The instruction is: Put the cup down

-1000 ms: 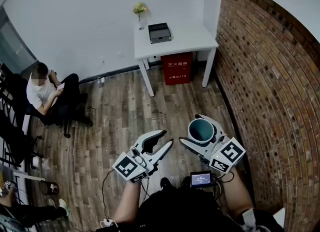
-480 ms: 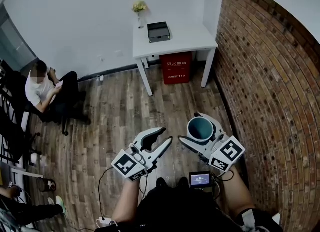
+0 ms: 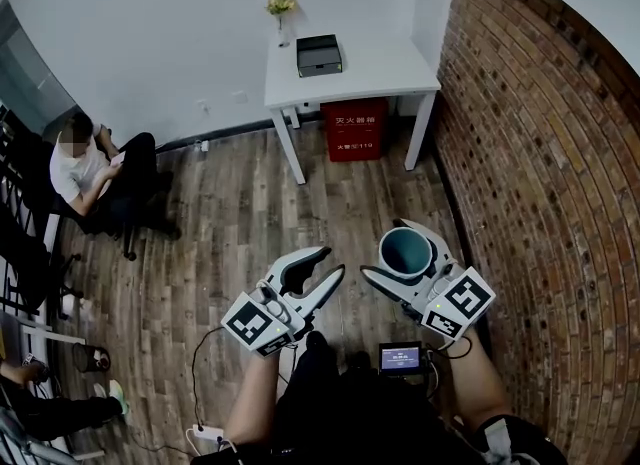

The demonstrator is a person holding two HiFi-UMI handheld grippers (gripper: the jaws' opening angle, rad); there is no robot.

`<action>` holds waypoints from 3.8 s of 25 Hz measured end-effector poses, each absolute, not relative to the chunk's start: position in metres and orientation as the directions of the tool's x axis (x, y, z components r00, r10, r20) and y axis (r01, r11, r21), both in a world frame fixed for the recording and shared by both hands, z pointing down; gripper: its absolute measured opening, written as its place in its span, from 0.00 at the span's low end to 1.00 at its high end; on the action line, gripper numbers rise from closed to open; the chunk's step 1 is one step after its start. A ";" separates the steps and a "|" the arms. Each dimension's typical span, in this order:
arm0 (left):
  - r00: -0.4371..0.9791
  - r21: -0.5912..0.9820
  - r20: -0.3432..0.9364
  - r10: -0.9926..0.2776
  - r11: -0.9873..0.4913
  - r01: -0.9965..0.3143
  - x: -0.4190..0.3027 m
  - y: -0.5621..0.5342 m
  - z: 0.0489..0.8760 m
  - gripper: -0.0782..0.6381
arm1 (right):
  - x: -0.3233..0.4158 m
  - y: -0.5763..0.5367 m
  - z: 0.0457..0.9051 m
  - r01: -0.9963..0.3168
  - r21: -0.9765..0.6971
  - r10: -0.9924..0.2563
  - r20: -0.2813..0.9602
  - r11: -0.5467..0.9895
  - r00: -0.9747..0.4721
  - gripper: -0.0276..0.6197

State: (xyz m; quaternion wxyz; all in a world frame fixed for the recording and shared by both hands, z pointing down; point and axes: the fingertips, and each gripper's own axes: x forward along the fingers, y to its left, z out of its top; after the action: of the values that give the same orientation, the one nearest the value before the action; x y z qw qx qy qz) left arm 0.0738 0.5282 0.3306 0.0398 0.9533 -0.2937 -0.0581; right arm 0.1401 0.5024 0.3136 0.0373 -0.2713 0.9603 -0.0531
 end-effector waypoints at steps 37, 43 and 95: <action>0.856 0.150 -0.113 -0.505 -0.860 -0.487 -0.055 0.225 0.338 0.29 | 0.016 0.210 0.321 -0.588 -0.149 -0.595 -0.001 0.795 -0.804 0.69; 0.855 0.156 -0.108 -0.507 -0.858 -0.489 -0.054 0.195 0.345 0.29 | 0.016 0.179 0.325 -0.585 -0.155 -0.593 -0.003 0.796 -0.806 0.69; 0.856 0.145 -0.085 -0.509 -0.857 -0.495 -0.062 -0.131 0.349 0.29 | 0.001 -0.153 0.325 -0.566 -0.158 -0.577 -0.035 0.809 -0.816 0.69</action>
State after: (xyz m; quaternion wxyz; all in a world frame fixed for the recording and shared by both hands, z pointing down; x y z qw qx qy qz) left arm -0.0616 -0.1309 0.3488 0.0591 0.9616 -0.2612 -0.0602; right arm 0.0013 -0.1532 0.3247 0.0408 -0.3008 0.9502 -0.0704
